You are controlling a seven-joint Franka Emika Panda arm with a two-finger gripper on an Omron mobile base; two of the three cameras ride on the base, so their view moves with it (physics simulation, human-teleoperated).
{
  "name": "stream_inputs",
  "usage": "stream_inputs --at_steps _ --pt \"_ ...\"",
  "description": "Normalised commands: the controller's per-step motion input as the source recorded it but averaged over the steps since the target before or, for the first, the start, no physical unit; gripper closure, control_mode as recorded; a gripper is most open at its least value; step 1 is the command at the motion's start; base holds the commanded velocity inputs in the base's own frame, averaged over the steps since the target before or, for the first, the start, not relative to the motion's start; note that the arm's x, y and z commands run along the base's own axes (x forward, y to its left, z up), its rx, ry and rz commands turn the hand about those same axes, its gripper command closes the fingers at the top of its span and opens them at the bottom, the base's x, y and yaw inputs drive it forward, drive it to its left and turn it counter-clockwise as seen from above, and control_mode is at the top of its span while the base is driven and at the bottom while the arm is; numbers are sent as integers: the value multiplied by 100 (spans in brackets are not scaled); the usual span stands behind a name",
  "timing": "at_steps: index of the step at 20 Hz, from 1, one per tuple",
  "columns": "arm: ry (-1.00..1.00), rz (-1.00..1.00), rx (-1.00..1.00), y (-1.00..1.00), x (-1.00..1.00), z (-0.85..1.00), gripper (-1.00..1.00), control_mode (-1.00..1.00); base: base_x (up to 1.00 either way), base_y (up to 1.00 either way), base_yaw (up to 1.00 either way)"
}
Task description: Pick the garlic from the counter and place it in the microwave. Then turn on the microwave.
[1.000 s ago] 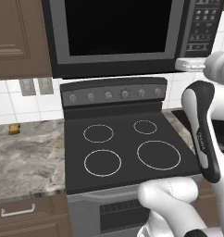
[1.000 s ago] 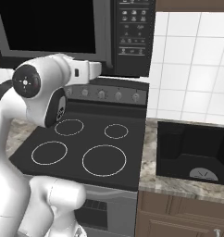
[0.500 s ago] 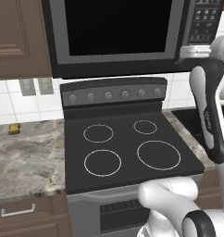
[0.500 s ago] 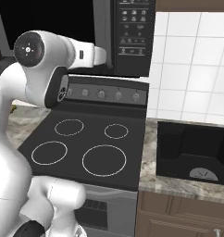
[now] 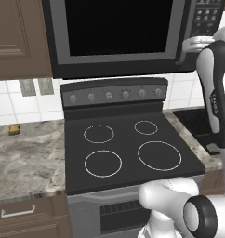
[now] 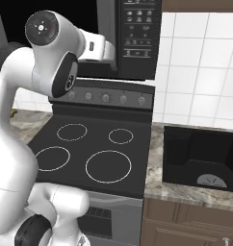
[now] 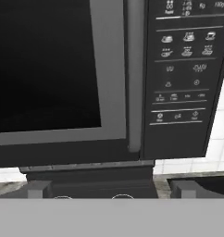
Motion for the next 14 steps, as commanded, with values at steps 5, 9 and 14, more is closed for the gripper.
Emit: stream_inputs --at_steps 5,9,14 --pt "0 10 17 -7 14 0 -100 -100 0 0 0" --pt "1 10 19 -16 28 0 -100 -100 0 0 0" --pt "2 4 5 -4 34 0 -100 -100 0 0 0"
